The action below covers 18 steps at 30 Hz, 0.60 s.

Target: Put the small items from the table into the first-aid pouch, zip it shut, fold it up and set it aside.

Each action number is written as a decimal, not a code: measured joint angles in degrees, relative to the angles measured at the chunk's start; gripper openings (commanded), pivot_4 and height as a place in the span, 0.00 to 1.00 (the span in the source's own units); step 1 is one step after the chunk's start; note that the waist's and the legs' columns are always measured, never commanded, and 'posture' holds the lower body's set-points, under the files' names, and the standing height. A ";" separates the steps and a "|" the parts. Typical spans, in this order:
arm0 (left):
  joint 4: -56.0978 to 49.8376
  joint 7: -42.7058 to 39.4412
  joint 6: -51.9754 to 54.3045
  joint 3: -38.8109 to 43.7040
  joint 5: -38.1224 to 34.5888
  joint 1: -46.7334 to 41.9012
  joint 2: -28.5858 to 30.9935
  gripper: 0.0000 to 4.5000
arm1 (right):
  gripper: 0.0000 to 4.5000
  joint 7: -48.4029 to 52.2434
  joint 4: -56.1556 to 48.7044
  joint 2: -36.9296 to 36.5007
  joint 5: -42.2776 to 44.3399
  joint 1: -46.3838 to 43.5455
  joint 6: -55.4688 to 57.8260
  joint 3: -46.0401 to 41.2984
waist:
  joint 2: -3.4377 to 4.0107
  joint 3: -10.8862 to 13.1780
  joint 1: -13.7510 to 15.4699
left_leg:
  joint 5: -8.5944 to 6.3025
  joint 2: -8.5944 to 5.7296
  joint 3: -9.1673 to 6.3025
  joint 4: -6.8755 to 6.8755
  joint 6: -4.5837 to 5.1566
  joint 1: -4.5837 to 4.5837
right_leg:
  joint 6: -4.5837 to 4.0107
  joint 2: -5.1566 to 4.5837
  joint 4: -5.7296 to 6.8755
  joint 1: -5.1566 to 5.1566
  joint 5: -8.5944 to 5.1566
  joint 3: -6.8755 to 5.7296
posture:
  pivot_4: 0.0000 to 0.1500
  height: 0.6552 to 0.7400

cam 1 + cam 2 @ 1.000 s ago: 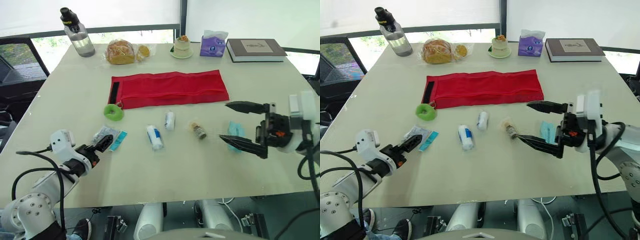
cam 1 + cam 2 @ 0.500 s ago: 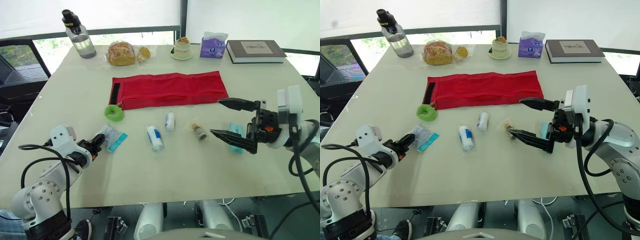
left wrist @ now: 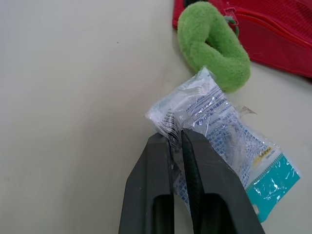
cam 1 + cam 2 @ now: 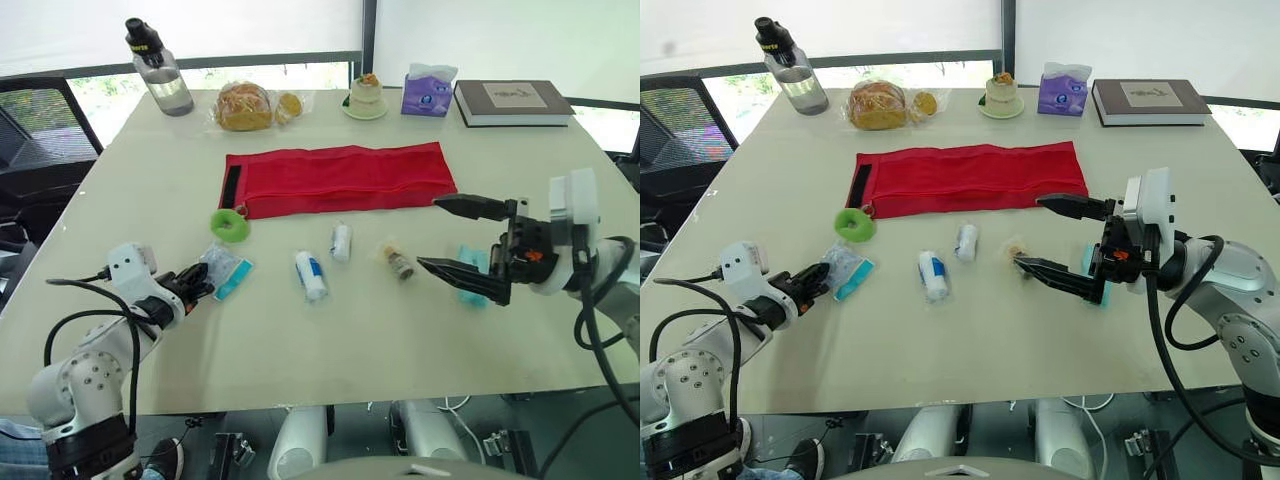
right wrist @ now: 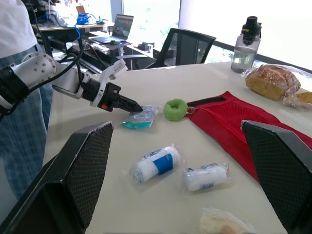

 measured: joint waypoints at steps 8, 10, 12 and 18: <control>0.68 -11.13 -0.79 -5.84 0.14 -9.66 8.40 0.01 | 1.00 -2.90 0.50 1.98 -0.08 -1.25 1.76 1.83 | -0.15 0.09 0.01 | 0.00 0.00 -0.01 -0.03 0.00 -0.11 | 0.00 -0.07 -0.15 -0.03 0.01 -0.04 | 1.00 1.00; 0.65 -12.91 -1.06 -8.93 0.52 -13.19 8.77 0.01 | 1.00 -3.43 0.47 2.22 -0.92 -1.66 2.14 3.09 | -0.15 0.09 -0.14 | 0.00 -0.01 0.04 -0.03 0.00 -0.11 | 0.02 -0.07 -0.22 -0.01 0.01 -0.01 | 1.00 1.00; 0.83 -14.67 -1.07 -13.73 1.59 -17.02 8.71 0.01 | 1.00 -4.86 0.45 2.21 -2.59 -1.94 2.88 4.36 | -0.16 0.10 -0.22 | 0.00 -0.02 0.04 -0.04 0.00 -0.14 | 0.02 -0.06 -0.23 -0.03 0.02 -0.01 | 1.00 1.00; 0.68 -18.42 -0.99 -25.34 3.40 -28.20 5.65 0.01 | 1.00 -11.39 -0.30 4.43 -6.30 -3.28 5.89 7.82 | -0.16 0.12 -0.32 | 0.00 -0.03 -0.02 -0.04 0.00 -0.32 | 0.24 0.04 -0.23 -0.19 0.14 -0.04 | 1.00 1.00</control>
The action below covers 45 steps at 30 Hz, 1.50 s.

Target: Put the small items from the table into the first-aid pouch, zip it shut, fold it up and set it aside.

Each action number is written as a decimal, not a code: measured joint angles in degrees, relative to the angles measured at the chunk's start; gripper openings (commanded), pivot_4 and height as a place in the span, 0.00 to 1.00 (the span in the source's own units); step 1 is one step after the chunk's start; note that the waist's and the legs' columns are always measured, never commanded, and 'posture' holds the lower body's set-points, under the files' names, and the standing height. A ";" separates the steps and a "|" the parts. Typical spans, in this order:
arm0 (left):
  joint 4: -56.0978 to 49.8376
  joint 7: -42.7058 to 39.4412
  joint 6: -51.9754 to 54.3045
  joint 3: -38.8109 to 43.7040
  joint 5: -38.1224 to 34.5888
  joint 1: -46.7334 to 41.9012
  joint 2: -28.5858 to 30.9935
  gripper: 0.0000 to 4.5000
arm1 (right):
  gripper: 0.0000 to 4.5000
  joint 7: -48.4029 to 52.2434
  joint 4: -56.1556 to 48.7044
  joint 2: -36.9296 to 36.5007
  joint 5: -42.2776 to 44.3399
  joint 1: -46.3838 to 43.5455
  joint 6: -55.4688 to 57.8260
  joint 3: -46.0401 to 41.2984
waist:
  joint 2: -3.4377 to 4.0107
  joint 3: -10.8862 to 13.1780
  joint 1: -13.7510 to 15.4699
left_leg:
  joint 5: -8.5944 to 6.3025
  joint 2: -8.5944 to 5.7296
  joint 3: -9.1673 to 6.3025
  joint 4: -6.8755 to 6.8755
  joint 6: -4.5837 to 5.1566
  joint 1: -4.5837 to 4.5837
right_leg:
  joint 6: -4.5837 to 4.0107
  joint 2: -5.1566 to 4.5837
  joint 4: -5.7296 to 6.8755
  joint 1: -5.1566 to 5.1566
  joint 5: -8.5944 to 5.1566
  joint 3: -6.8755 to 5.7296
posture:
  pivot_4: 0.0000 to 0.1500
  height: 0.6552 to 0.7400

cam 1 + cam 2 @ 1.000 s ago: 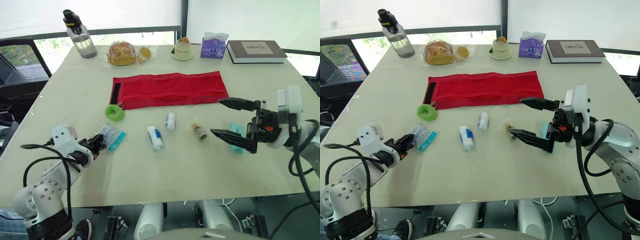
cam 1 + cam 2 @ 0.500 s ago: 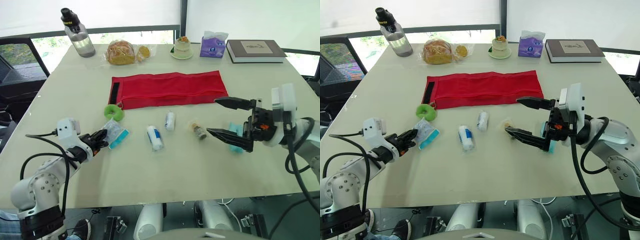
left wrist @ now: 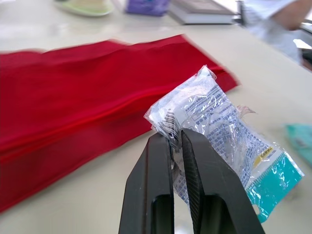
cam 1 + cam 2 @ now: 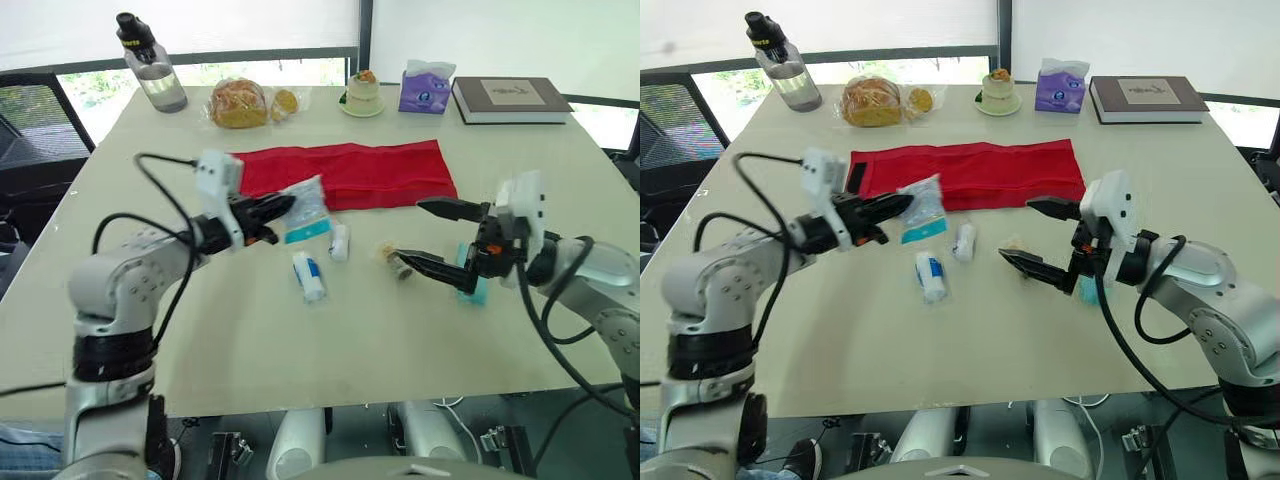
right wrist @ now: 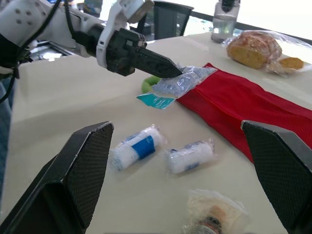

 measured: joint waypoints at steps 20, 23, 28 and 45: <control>5.00 -7.75 -4.78 -12.06 8.47 -9.84 -10.93 0.00 | 0.73 -48.44 4.55 25.05 27.10 -5.15 22.18 -6.16 | 0.02 0.01 -0.43 | 0.03 -0.02 -0.05 0.08 0.01 -0.56 | 0.00 0.06 0.40 -0.61 0.02 0.04 | 1.00 1.00; 5.64 -8.06 -5.20 -12.01 9.51 -9.85 -11.20 0.00 | 0.35 -51.70 5.09 23.86 29.35 -5.14 21.93 -7.07 | 0.02 0.01 -0.69 | 0.03 -0.04 -0.04 0.08 0.01 -0.57 | 0.01 0.05 0.39 -0.61 0.02 0.04 | 1.00 1.00; 5.85 -7.91 -5.75 -11.91 10.29 -9.85 -12.54 0.00 | 0.01 -53.12 5.38 22.83 31.64 -5.14 21.44 -7.16 | 0.02 0.01 -1.26 | 0.03 -0.03 -0.05 0.08 0.01 -0.58 | 0.01 0.05 0.39 -0.61 0.02 0.04 | 1.00 1.00; 5.66 -8.06 -3.30 -8.89 8.19 -9.56 -13.19 0.32 | 0.00 -53.02 6.65 20.99 32.61 -5.05 18.59 -5.30 | 0.02 0.01 -1.56 | 0.03 -0.01 -0.06 0.08 0.01 -0.56 | 0.01 0.09 0.40 -0.62 0.02 0.05 | 1.00 1.00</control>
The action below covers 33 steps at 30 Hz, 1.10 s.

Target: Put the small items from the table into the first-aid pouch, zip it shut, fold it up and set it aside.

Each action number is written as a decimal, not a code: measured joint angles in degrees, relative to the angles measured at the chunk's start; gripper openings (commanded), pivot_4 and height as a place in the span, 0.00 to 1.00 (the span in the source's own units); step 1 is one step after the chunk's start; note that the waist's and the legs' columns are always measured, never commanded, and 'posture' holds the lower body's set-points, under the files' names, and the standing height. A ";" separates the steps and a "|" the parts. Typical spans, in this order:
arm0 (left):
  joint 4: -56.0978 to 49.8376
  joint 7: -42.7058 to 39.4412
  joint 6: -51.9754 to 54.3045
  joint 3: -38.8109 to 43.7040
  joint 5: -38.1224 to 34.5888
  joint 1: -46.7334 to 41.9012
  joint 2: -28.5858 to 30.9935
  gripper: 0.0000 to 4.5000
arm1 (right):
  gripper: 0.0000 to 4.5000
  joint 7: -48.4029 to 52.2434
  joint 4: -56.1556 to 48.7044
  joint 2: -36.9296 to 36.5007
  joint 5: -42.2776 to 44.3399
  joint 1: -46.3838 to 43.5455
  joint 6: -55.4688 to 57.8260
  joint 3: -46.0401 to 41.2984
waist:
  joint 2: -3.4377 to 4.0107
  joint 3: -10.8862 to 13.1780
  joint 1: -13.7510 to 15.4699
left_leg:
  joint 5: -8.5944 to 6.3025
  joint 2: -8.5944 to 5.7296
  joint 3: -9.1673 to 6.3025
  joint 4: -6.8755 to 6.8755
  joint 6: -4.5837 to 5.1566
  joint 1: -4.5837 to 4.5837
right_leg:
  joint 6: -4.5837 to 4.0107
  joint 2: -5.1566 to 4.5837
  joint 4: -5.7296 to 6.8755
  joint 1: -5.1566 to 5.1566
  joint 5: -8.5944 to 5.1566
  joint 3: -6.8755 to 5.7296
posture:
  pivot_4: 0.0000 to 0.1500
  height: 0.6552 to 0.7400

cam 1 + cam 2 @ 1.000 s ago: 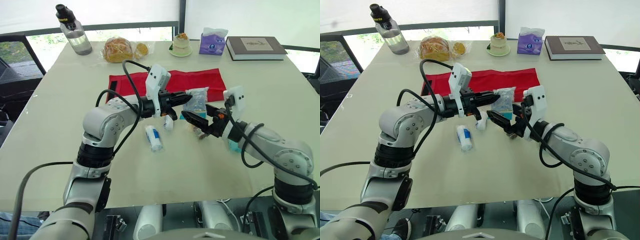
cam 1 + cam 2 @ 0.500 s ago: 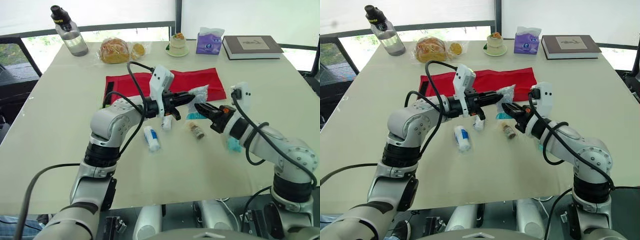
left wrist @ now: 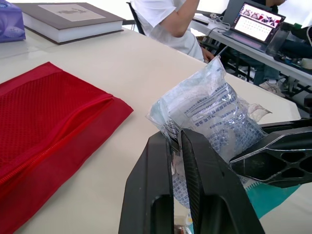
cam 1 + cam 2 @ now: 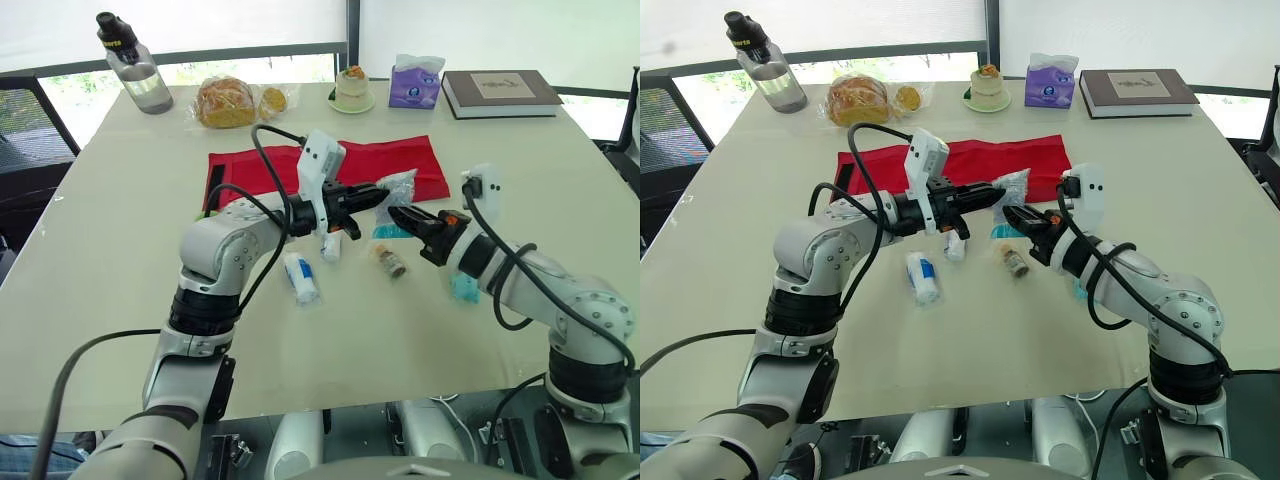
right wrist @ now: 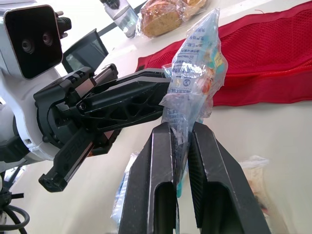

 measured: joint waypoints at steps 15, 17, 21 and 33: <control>11.55 -2.72 -9.93 4.88 9.22 0.19 13.78 0.98 | 0.00 0.81 0.83 -1.12 0.32 2.70 -3.07 -0.07 | 0.00 0.00 0.05 | 0.00 0.01 0.02 -0.01 0.00 0.00 | 0.00 -0.01 -0.03 0.00 0.00 0.01 | 1.00 1.00; 15.58 -2.56 -14.99 3.87 14.24 1.23 17.22 0.98 | 0.00 1.29 0.77 -1.30 0.33 3.62 -3.37 -0.08 | 0.00 0.00 -0.09 | 0.00 0.01 0.06 -0.05 0.00 0.03 | -0.01 -0.01 -0.05 -0.01 0.00 0.05 | 1.00 1.00; 22.89 -1.94 -24.06 1.13 23.62 3.27 20.91 0.98 | 0.00 2.13 0.80 -1.66 0.27 4.38 -3.61 -0.06 | 0.01 0.01 0.08 | 0.00 0.02 0.04 -0.07 0.00 0.00 | -0.01 -0.03 -0.05 -0.03 0.00 0.02 | 1.00 1.00; 41.10 6.19 -47.57 -7.90 46.00 -0.11 20.57 0.98 | 0.00 3.95 0.84 -2.15 -0.55 4.62 -4.31 0.62 | 0.00 0.01 0.36 | 0.00 0.02 0.04 -0.05 0.00 -0.04 | 0.00 -0.07 -0.04 -0.03 0.00 -0.02 | 1.00 1.00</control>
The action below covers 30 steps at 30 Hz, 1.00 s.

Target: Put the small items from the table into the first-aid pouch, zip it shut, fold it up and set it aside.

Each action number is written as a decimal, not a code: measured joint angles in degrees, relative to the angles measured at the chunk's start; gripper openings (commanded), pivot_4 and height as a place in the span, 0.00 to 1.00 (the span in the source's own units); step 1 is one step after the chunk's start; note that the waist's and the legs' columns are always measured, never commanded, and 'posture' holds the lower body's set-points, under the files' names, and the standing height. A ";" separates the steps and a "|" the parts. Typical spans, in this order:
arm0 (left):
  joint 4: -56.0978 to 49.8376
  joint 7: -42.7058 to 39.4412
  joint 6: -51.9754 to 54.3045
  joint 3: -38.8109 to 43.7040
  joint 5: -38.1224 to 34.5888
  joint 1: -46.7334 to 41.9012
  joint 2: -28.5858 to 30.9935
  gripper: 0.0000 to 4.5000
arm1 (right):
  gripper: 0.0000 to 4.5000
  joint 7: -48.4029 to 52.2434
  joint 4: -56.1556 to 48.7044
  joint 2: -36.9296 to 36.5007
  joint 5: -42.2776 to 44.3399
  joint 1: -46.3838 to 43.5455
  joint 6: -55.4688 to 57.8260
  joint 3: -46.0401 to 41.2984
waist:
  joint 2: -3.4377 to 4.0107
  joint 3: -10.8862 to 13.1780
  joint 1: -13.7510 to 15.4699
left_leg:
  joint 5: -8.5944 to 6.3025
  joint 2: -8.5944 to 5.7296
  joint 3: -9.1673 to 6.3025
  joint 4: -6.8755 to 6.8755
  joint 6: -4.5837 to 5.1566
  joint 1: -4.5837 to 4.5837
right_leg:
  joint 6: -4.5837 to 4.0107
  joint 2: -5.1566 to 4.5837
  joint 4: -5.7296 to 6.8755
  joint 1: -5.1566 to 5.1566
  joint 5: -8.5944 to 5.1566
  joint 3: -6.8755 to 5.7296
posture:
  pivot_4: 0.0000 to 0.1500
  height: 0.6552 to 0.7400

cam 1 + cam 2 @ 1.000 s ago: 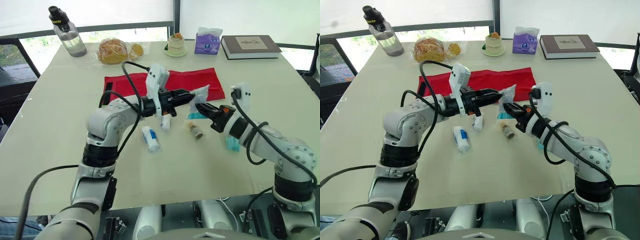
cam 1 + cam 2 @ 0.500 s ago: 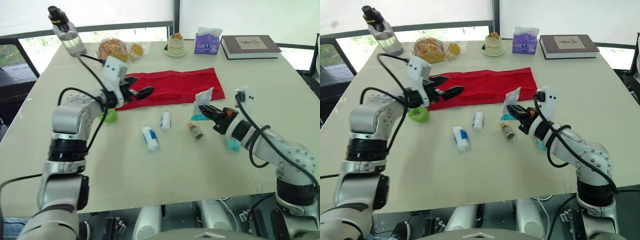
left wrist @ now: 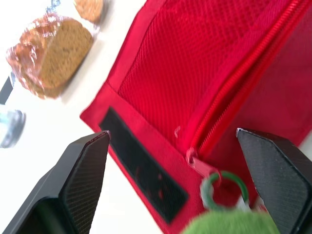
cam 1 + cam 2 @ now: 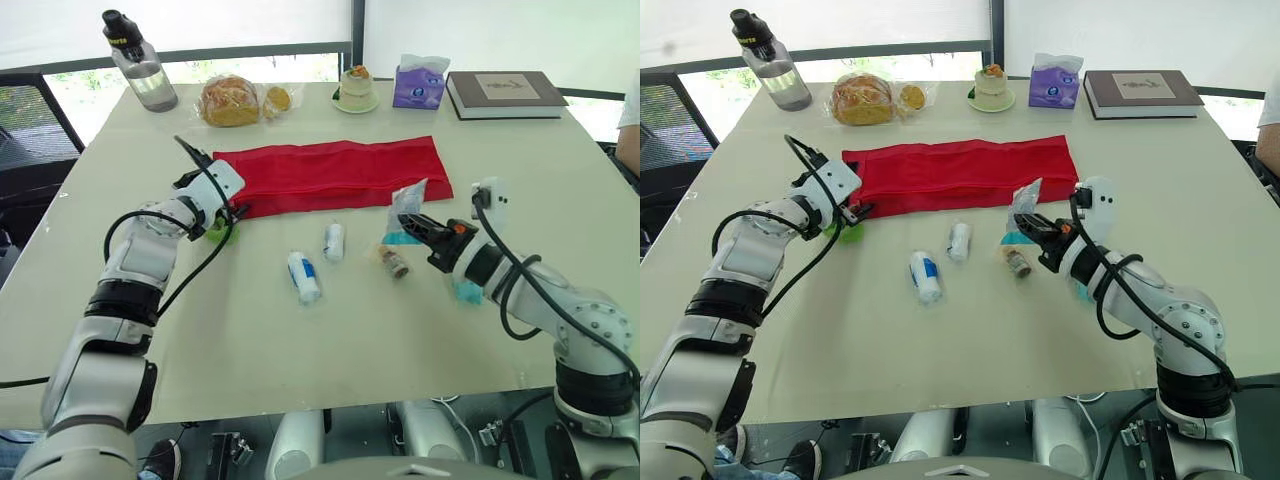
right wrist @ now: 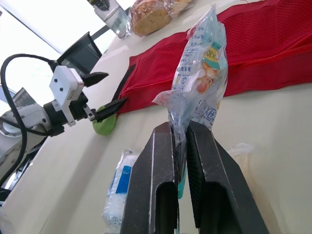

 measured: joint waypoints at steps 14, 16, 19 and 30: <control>21.70 7.16 -14.73 -3.62 9.53 -10.81 -5.31 0.62 | 0.00 0.76 -0.04 -0.34 -1.28 0.73 -0.08 0.35 | -0.01 0.00 -0.22 | 0.00 -0.02 0.00 0.01 0.00 0.00 | 0.01 0.02 0.03 0.00 0.01 -0.01 | 1.00 1.00; 22.21 6.88 -15.76 -3.67 9.93 -11.06 -5.47 0.40 | 0.00 0.77 -0.06 -0.33 -1.42 1.05 -0.10 0.36 | -0.01 0.00 -0.24 | 0.00 -0.02 0.00 0.01 0.00 -0.01 | 0.01 0.02 0.03 0.00 0.01 -0.01 | 1.00 1.00; 22.15 5.54 -16.86 -3.67 9.95 -11.02 -5.56 0.15 | 0.00 0.76 -0.13 -0.25 -1.87 1.28 -0.18 0.36 | -0.01 0.00 -0.22 | 0.00 -0.02 -0.01 0.01 0.00 -0.01 | 0.01 0.02 0.03 0.00 0.00 -0.01 | 1.00 1.00; 9.48 -4.66 -14.33 -3.66 8.55 -7.23 -9.60 0.01 | 0.00 1.10 -0.20 0.04 -2.53 1.51 -0.48 0.40 | -0.01 0.00 0.23 | 0.00 -0.03 -0.04 0.06 0.00 -0.04 | 0.01 0.00 0.06 0.01 0.01 -0.04 | 1.00 1.00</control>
